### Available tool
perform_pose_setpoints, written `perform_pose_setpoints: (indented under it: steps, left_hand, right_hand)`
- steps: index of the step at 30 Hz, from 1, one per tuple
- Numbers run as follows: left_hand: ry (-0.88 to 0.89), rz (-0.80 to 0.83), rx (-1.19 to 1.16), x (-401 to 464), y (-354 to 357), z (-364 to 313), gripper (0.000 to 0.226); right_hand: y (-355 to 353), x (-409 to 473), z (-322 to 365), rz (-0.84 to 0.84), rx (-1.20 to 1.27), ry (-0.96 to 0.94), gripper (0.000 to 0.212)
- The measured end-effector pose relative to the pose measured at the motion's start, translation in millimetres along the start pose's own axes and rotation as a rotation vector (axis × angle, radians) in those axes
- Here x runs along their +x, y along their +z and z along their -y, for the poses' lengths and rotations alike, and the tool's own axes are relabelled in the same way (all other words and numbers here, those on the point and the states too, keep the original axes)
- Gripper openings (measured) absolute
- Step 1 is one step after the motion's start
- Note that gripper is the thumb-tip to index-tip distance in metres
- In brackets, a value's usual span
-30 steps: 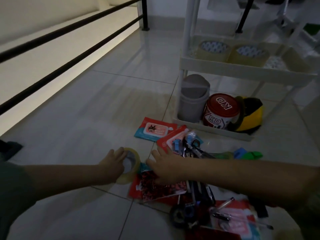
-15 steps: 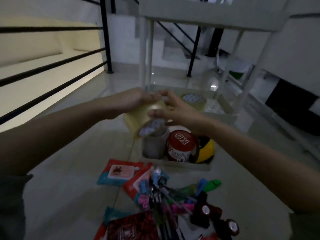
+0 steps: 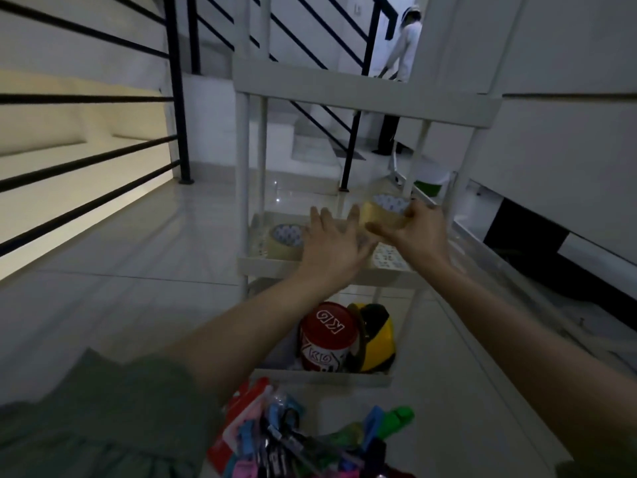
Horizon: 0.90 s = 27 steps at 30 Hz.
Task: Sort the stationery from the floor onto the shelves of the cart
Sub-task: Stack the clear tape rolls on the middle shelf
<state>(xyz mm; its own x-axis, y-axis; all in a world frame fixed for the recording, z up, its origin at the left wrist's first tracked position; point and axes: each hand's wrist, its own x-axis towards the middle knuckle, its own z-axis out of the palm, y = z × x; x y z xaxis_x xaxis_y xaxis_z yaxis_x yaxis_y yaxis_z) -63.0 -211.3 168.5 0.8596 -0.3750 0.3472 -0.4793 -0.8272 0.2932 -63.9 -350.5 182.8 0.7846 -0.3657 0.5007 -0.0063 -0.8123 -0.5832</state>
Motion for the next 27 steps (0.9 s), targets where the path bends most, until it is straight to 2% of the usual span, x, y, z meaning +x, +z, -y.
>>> perform_pose_setpoints:
  steps: [4, 7, 10, 13, 17, 21, 27]
  left_hand:
    - [-0.024, 0.151, 0.216, 4, 26, 33, 0.072]
    - [-0.058, 0.251, 0.212, 5, 29, 50, 0.067]
    - [-0.038, 0.205, 0.121, 8, 29, 54, 0.064]
    - [-0.039, 0.194, 0.142, 9, 32, 54, 0.065]
    - [-0.027, 0.162, 0.297, 3, 40, 51, 0.07]
    - [-0.029, 0.15, 0.355, 3, 47, 52, 0.075]
    - [-0.026, 0.119, 0.277, 3, 50, 54, 0.071]
  right_hand:
    - [11, 8, -2, -0.034, -0.107, -0.021, 0.064]
    - [18, 14, -4, 0.013, -0.327, -0.017, 0.057]
    - [25, 22, -19, 0.199, -0.473, 0.075, 0.044]
    - [40, 24, -26, 0.383, -0.736, 0.129, 0.054]
    - [29, 25, -9, 0.587, -0.715, 0.107, 0.053]
    - [21, 22, -10, 0.576, -0.763, 0.024, 0.051]
    - [20, 9, -22, 0.429, -0.613, -0.065, 0.038]
